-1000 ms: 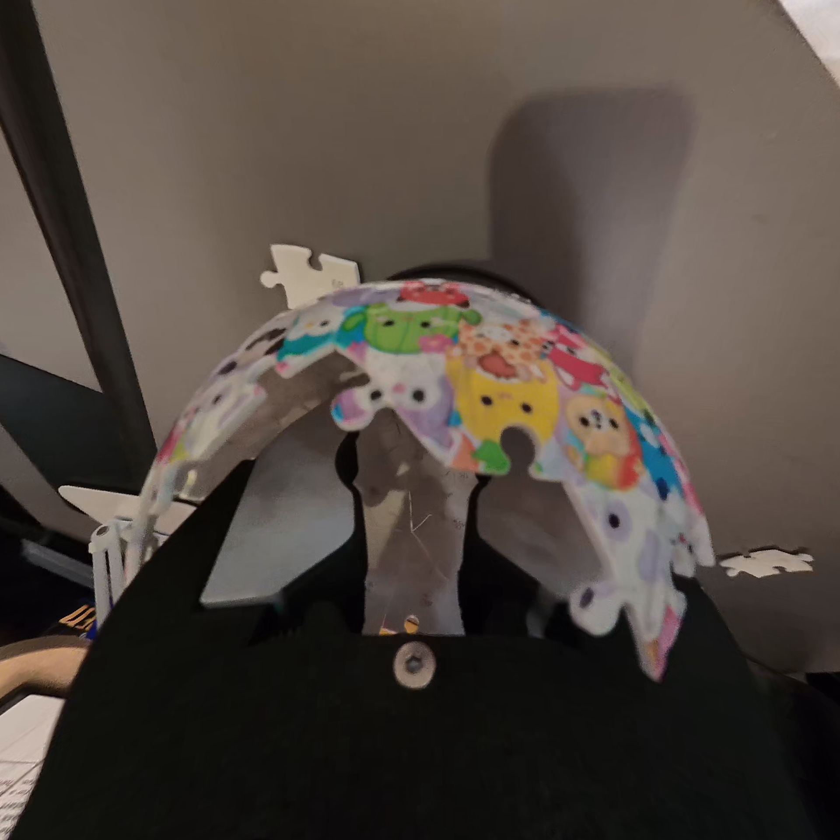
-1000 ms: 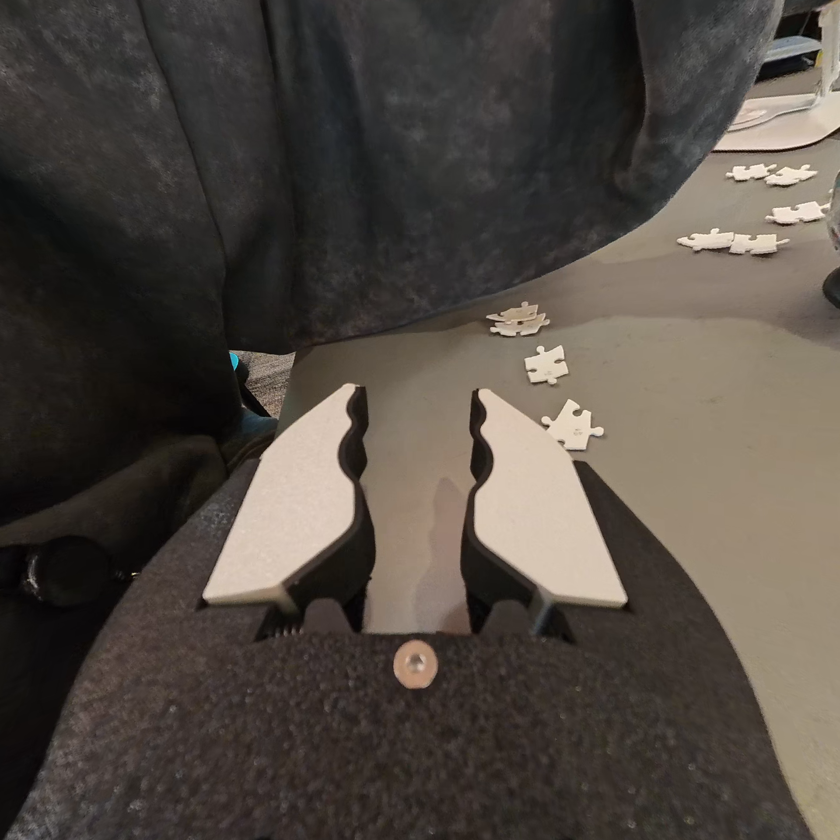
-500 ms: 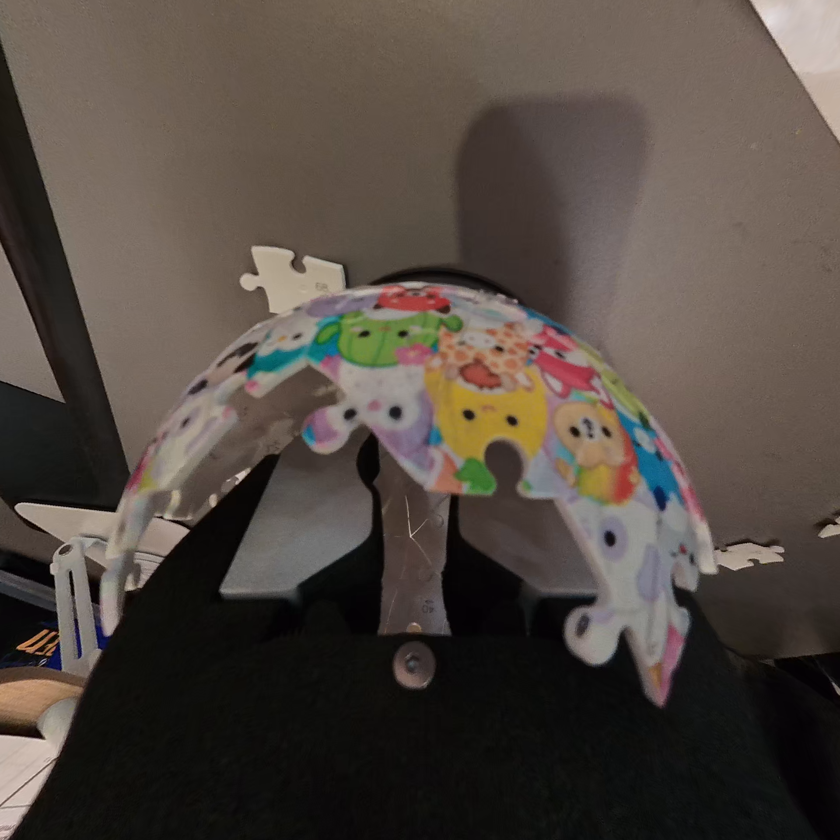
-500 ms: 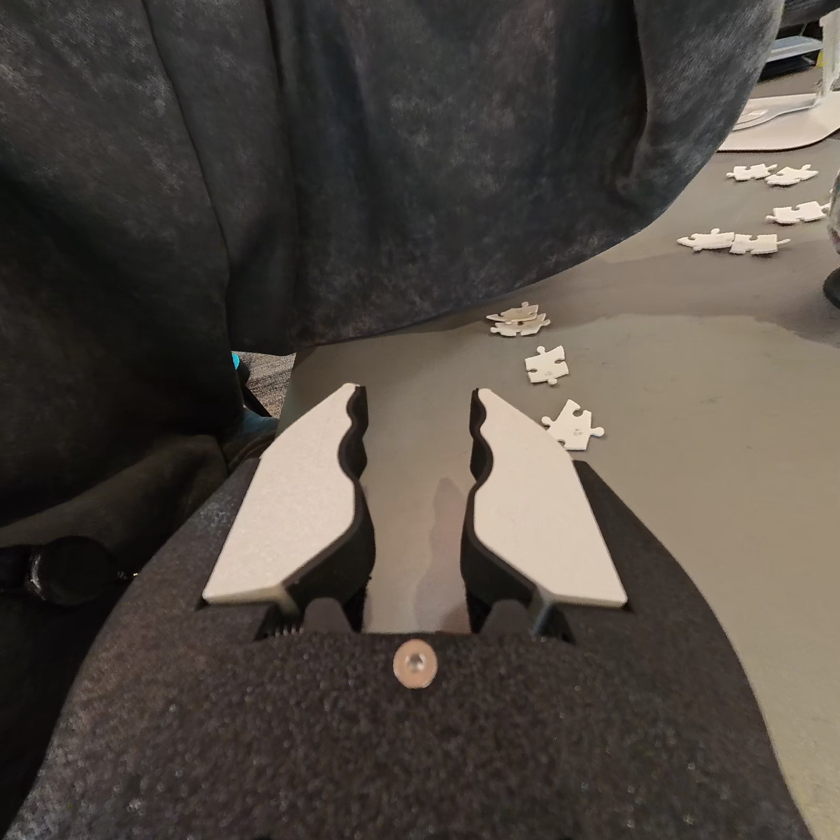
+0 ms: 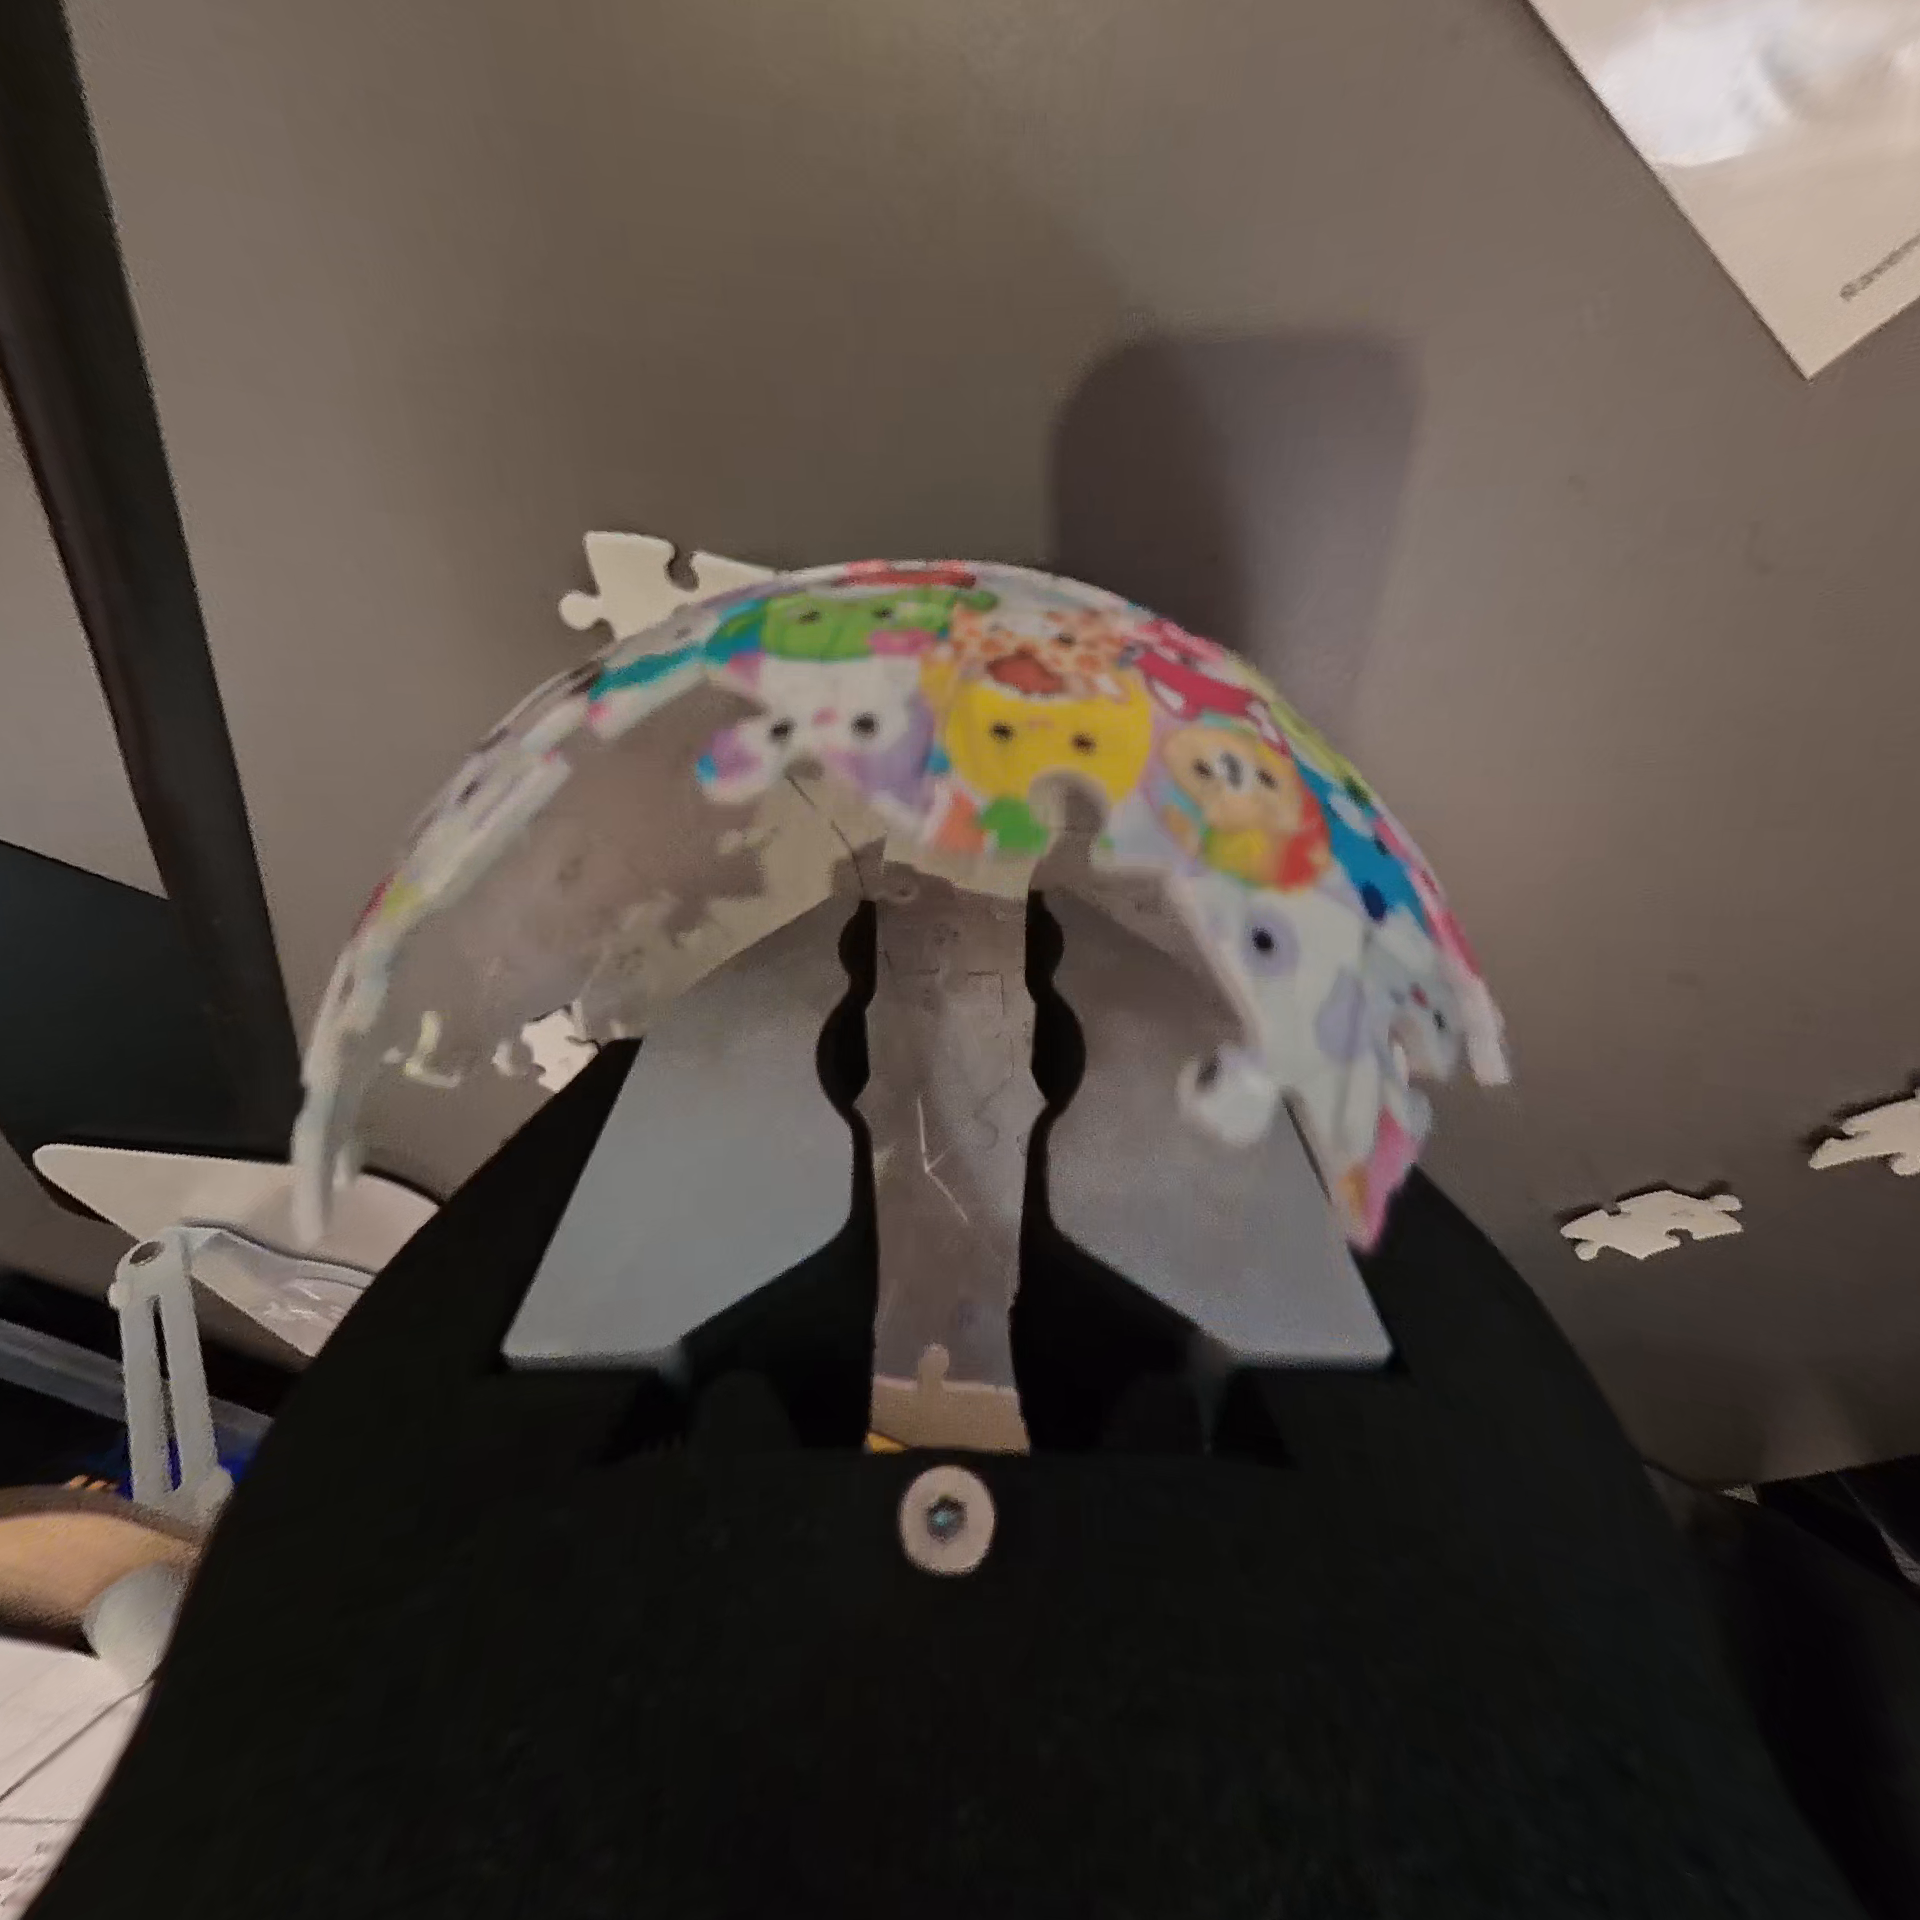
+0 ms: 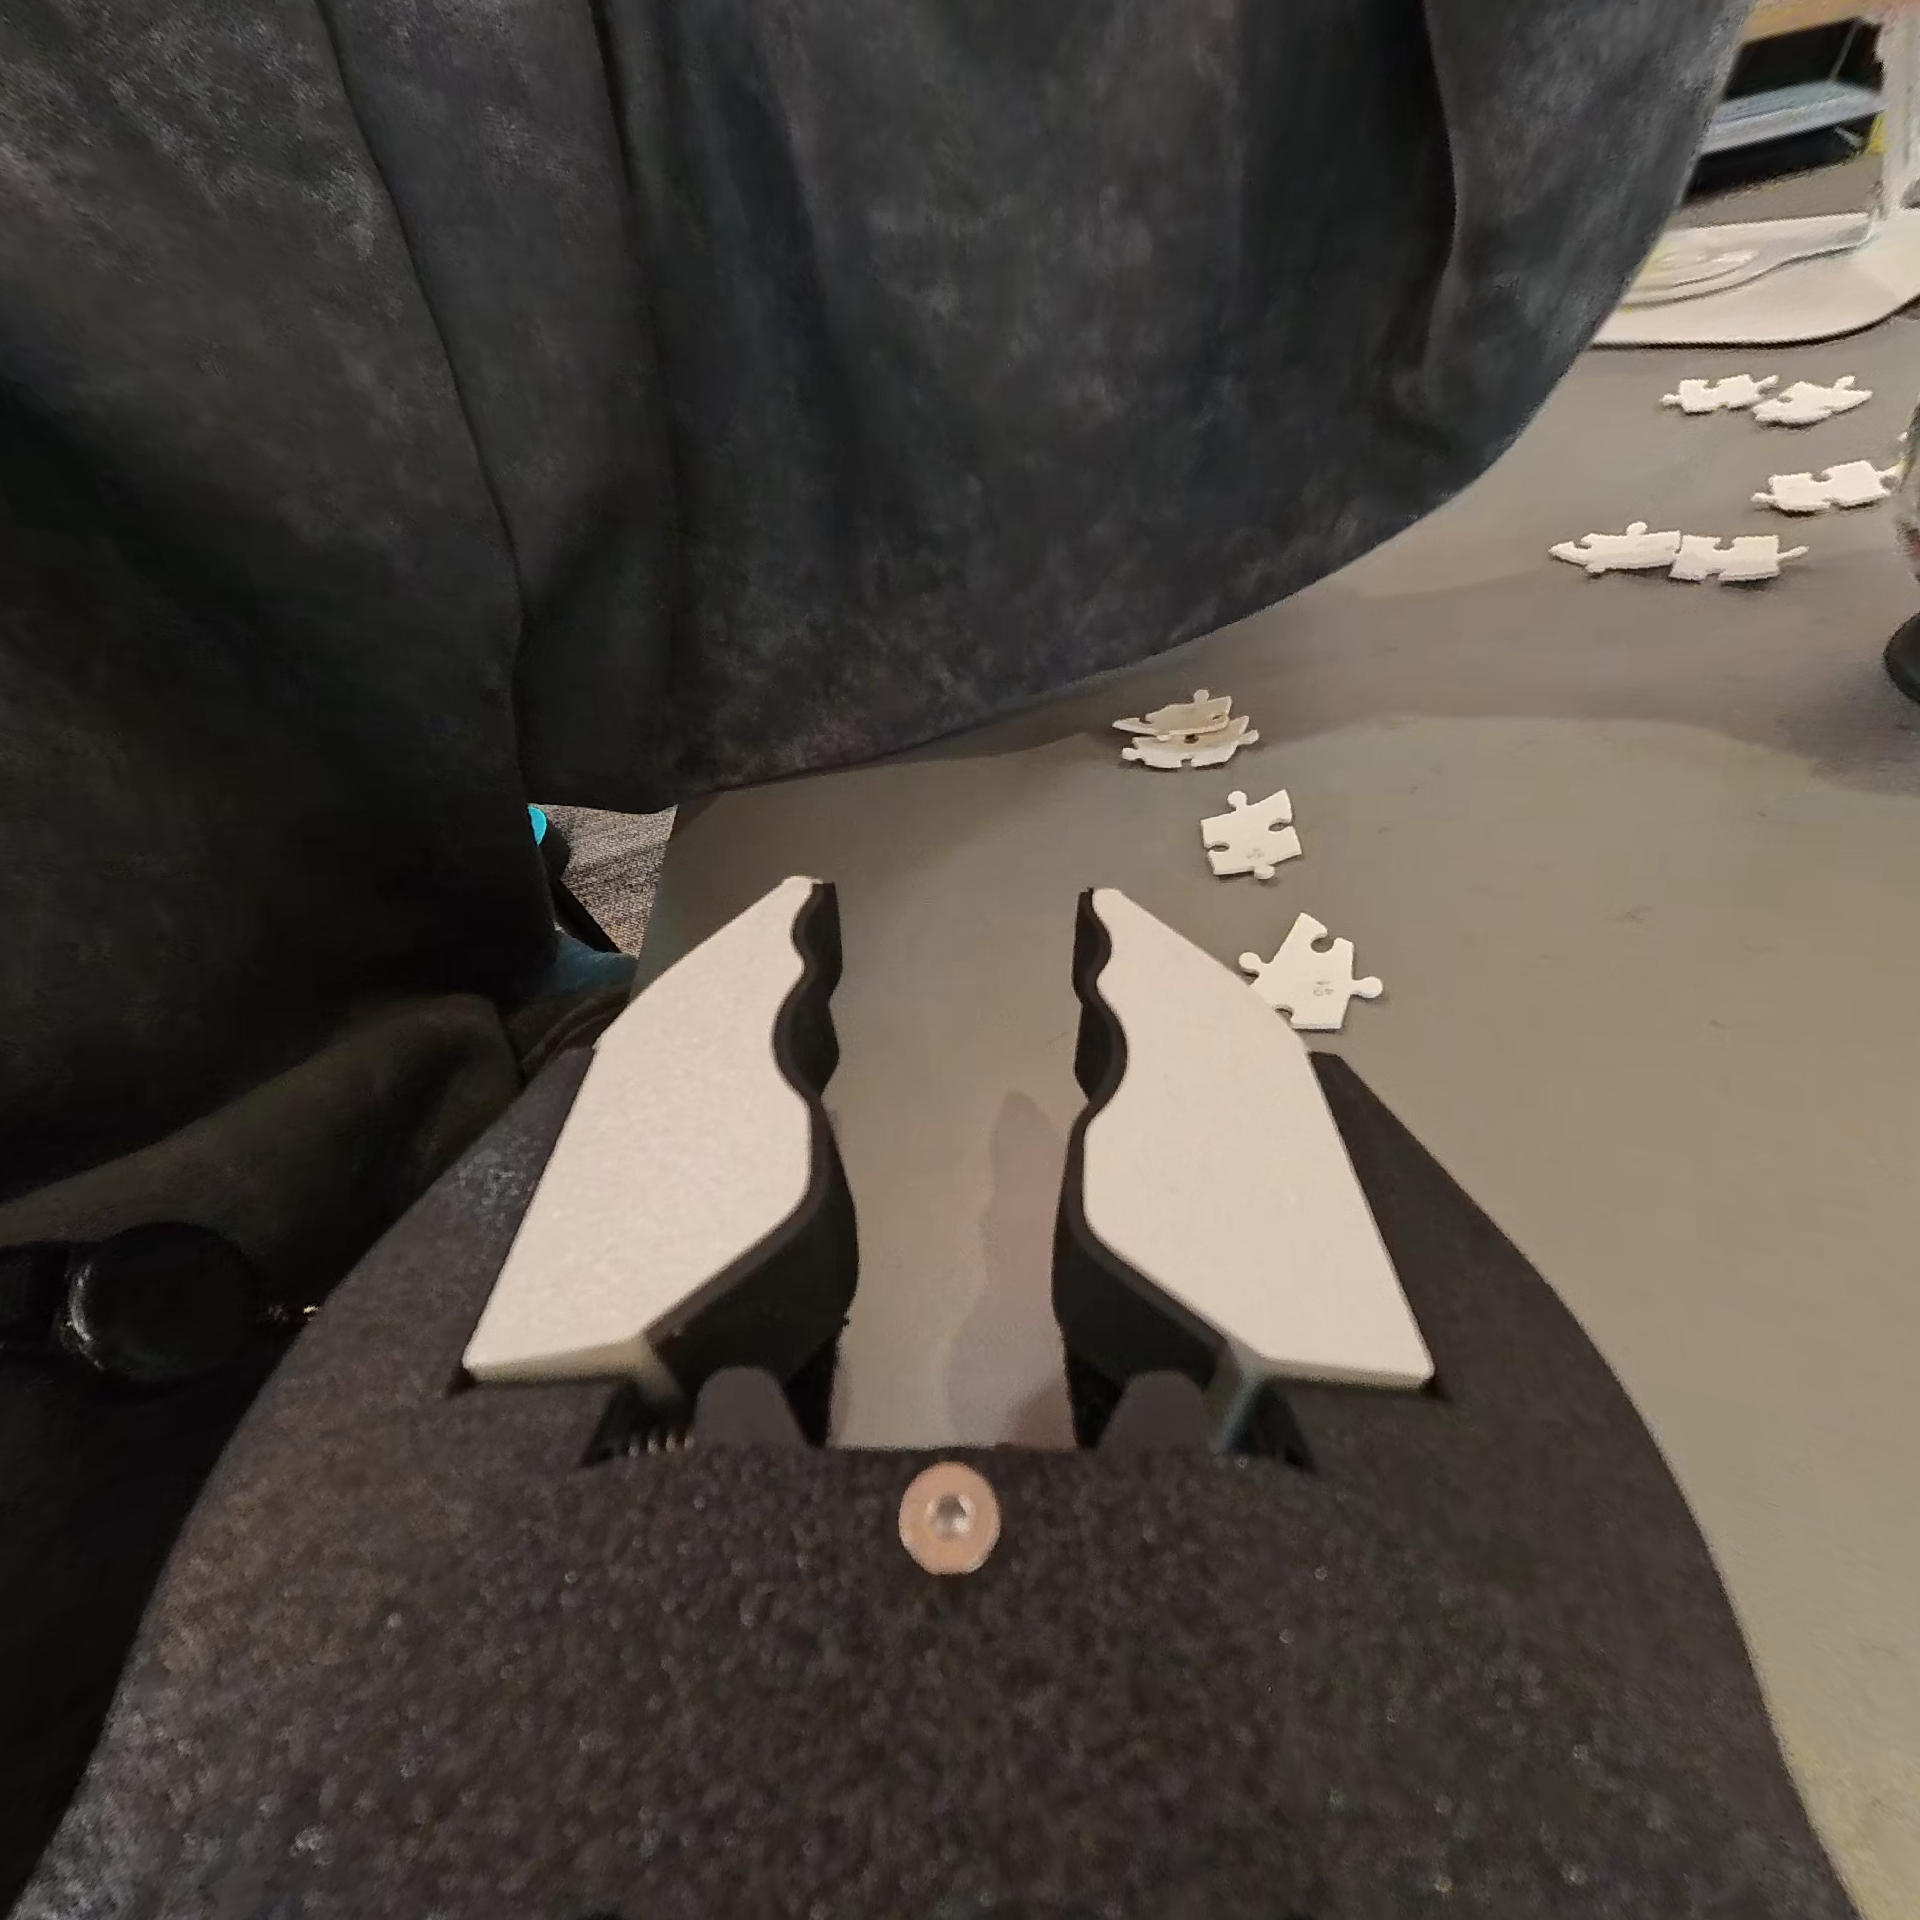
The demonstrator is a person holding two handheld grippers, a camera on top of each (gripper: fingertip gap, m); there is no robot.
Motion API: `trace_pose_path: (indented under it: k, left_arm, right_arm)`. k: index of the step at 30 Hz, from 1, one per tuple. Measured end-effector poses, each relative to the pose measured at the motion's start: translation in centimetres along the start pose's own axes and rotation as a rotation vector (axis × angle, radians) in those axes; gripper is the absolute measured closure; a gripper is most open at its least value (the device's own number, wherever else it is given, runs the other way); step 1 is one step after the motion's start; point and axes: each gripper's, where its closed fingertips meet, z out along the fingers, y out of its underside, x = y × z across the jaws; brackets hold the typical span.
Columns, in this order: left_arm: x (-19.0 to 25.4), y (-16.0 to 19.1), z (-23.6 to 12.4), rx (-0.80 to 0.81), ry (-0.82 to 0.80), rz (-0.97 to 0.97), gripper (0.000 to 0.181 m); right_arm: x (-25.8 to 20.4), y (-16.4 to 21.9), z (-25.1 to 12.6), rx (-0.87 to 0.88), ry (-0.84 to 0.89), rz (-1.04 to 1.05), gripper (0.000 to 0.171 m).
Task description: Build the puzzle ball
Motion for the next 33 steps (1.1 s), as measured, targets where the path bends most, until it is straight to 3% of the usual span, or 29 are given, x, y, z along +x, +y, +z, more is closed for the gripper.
trace_pose_path:
  k: [5,7,10,15,18,21,24,31,33]
  left_arm:
    - [0.8,0.7,-4.5,0.156,0.008,-0.007,0.155]
    - [2.8,0.6,-7.3,0.315,0.03,0.04,0.18]
    - [6.8,0.8,-10.5,0.526,0.034,0.113,0.181]
    - [10.5,3.1,-12.1,0.695,-0.124,0.081,0.181]
    - [9.9,5.0,-11.6,0.735,-0.207,-0.018,0.181]
    - [8.0,5.4,-11.0,0.679,-0.173,-0.079,0.175]
    - [5.6,3.8,-9.6,0.546,-0.1,-0.102,0.148]
    - [0.7,1.2,-4.0,0.183,-0.035,-0.253,0.124]
    - [0.0,0.5,-2.9,0.151,0.003,-0.305,0.13]
  right_arm:
    - [1.0,-0.5,-0.7,0.025,0.049,-0.001,0.129]
    - [2.5,-1.1,-1.5,0.054,0.118,0.016,0.133]
    - [5.4,-2.7,-3.3,0.146,0.233,0.098,0.133]
    - [8.7,-3.6,-6.3,0.245,0.342,0.188,0.14]
    - [9.5,-3.3,-7.6,0.256,0.409,0.185,0.14]
    - [9.2,-3.5,-7.5,0.272,0.411,0.175,0.14]
    - [8.3,-3.3,-6.5,0.247,0.385,0.152,0.14]
    - [6.5,-2.9,-4.7,0.18,0.315,0.09,0.14]
    - [6.3,-2.5,-4.5,0.159,0.308,0.076,0.14]
